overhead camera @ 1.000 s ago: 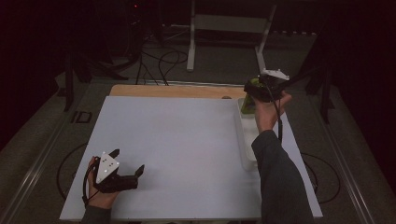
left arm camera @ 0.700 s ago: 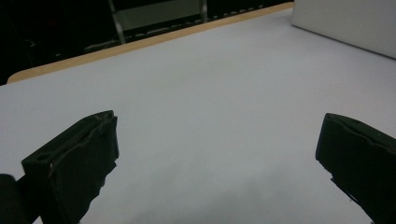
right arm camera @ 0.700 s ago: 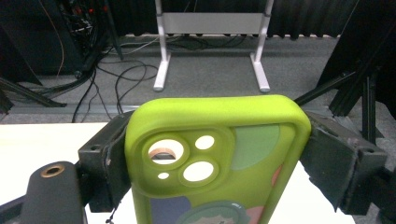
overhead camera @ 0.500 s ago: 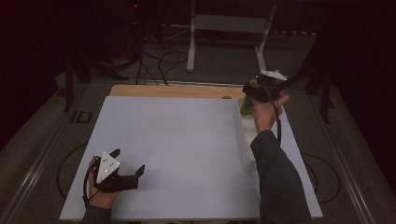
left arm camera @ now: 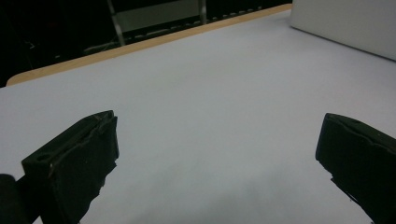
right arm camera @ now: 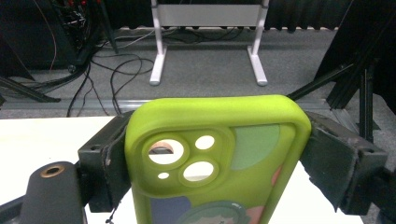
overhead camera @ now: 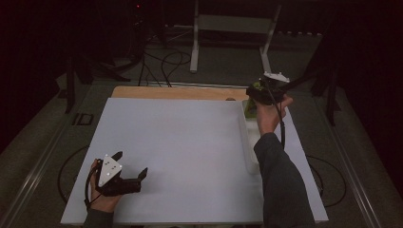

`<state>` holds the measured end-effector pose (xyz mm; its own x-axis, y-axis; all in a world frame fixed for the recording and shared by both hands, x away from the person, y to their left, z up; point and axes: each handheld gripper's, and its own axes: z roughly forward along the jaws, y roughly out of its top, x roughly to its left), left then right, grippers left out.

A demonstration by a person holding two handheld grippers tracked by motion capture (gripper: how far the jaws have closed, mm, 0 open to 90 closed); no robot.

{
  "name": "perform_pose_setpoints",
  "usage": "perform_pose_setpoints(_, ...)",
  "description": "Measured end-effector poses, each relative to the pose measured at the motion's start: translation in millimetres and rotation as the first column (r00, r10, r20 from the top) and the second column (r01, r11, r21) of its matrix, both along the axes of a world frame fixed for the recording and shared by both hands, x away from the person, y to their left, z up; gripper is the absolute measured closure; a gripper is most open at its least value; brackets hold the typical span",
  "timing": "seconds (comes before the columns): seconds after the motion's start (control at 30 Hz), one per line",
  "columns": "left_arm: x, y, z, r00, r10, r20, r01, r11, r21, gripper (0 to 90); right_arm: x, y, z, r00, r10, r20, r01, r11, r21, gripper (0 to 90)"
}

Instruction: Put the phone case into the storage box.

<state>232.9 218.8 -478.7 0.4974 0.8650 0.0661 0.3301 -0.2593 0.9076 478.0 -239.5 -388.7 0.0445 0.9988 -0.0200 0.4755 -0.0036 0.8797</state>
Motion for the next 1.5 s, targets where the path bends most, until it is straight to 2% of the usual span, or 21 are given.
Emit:
perform_pose_setpoints(0.57,-0.4,0.5,0.7,1.0000,-0.001,0.003,0.001,1.0000,-0.002,0.1,7.8,3.6,-11.9,0.9992,-0.005,-0.041,0.004,1.000,-0.028,16.6)
perform_pose_setpoints(0.83,-0.1,0.2,0.6,1.0000,-0.001,0.002,0.001,1.0000,-0.001,0.1,9.4,0.5,-16.6,0.9981,-0.013,-0.060,0.012,1.000,-0.019,16.5)
perform_pose_setpoints(1.5,-0.1,0.6,0.8,1.0000,-0.001,0.003,0.001,1.0000,-0.001,0.1,13.3,4.7,-29.7,0.9951,-0.008,-0.098,0.004,0.999,-0.034,16.5)
